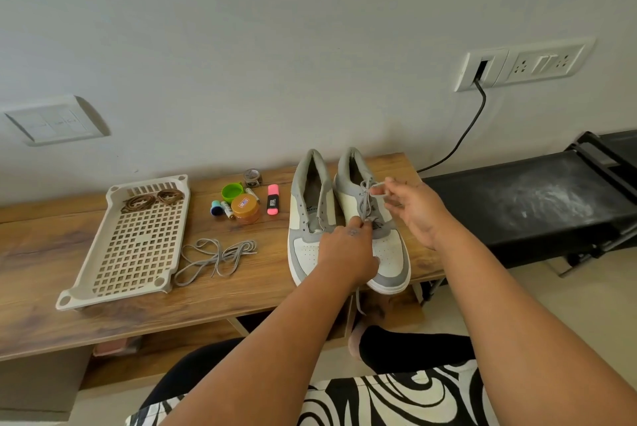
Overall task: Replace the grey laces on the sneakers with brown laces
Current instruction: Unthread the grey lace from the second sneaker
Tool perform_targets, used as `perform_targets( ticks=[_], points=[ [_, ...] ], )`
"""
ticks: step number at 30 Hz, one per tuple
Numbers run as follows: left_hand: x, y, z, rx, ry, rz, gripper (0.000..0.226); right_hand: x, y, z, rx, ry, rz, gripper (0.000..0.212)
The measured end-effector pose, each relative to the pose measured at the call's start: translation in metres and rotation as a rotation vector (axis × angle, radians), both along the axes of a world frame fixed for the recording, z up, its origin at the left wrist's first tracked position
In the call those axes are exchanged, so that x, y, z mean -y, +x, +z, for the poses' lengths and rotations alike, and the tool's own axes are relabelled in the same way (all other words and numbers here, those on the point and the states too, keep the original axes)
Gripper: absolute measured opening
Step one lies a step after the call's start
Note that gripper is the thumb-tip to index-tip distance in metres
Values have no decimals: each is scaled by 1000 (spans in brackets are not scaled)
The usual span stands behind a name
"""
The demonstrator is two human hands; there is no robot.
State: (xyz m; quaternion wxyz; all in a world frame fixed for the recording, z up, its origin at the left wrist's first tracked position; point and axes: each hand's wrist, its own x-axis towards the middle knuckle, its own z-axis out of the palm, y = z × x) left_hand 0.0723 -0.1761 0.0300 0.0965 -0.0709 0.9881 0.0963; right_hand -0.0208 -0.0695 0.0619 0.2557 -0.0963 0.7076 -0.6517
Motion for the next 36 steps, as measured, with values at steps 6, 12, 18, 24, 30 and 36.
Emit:
perform_targets(
  ticks=[6,12,18,24,30,36],
  points=[
    [-2,1,0,9,-10,8,68,2,1,7,-474,462,-104,31],
    [-5,2,1,3,-42,0,64,16,6,20,352,-188,-202,30],
    [-6,0,-2,6,-13,6,68,2,2,20,593,-299,-241,24],
    [1,-3,-4,1,56,19,86,-10,0,0,-441,799,74,34],
    [-14,8,-10,-74,-40,50,109,-3,-5,-6,-545,725,157,21],
    [-13,5,-10,-26,-78,22,116,-13,-3,1,-304,330,153,11]
  ],
)
